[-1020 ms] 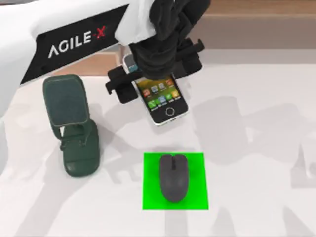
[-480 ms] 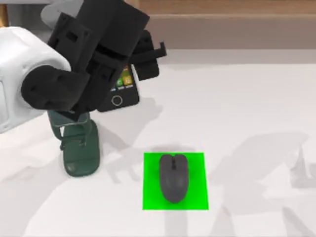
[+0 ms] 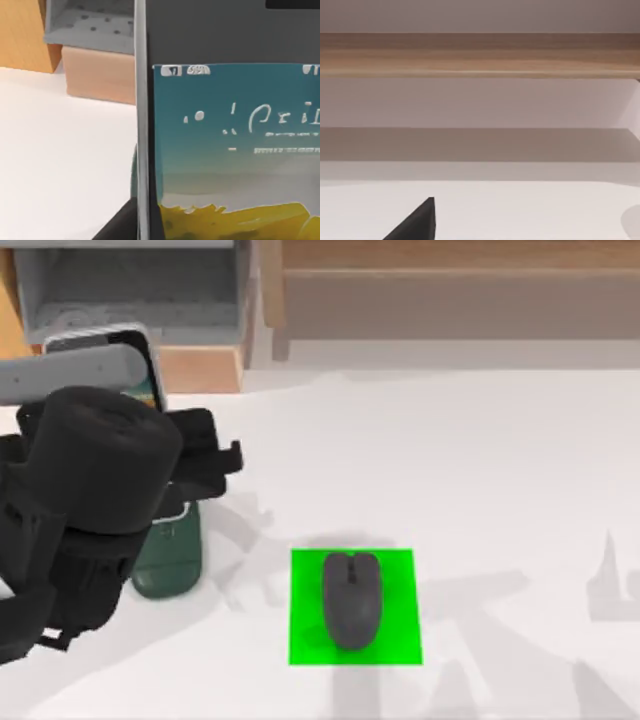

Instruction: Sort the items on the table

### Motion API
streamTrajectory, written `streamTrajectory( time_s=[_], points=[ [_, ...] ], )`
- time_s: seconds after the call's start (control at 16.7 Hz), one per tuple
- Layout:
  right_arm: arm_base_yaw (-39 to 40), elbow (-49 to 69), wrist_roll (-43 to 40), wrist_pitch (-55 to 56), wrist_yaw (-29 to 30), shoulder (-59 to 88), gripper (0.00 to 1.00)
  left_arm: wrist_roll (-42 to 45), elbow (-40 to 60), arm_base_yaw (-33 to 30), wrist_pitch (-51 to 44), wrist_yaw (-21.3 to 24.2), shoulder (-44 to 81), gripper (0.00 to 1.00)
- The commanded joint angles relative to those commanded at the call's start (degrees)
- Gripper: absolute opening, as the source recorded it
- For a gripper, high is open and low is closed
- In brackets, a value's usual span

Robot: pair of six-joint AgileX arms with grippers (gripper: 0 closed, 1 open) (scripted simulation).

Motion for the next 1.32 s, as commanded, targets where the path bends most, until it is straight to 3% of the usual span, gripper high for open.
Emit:
streamTrajectory(
  time_s=[0.54, 1.02, 1.32],
  points=[
    [0.0, 0.0, 0.0, 0.0, 0.0, 0.0, 1.0, 1.4, -3.59, 0.26, 1.9, -1.26, -0.98, 0.0],
    [0.0, 0.0, 0.0, 0.0, 0.0, 0.0, 1.0, 6.67, -2.31, 3.25, 6.84, 4.11, -5.74, 0.0],
    [0.0, 0.0, 0.0, 0.0, 0.0, 0.0, 1.0, 8.16, -4.99, 6.29, 11.55, 5.97, -0.42, 0.0]
  ],
)
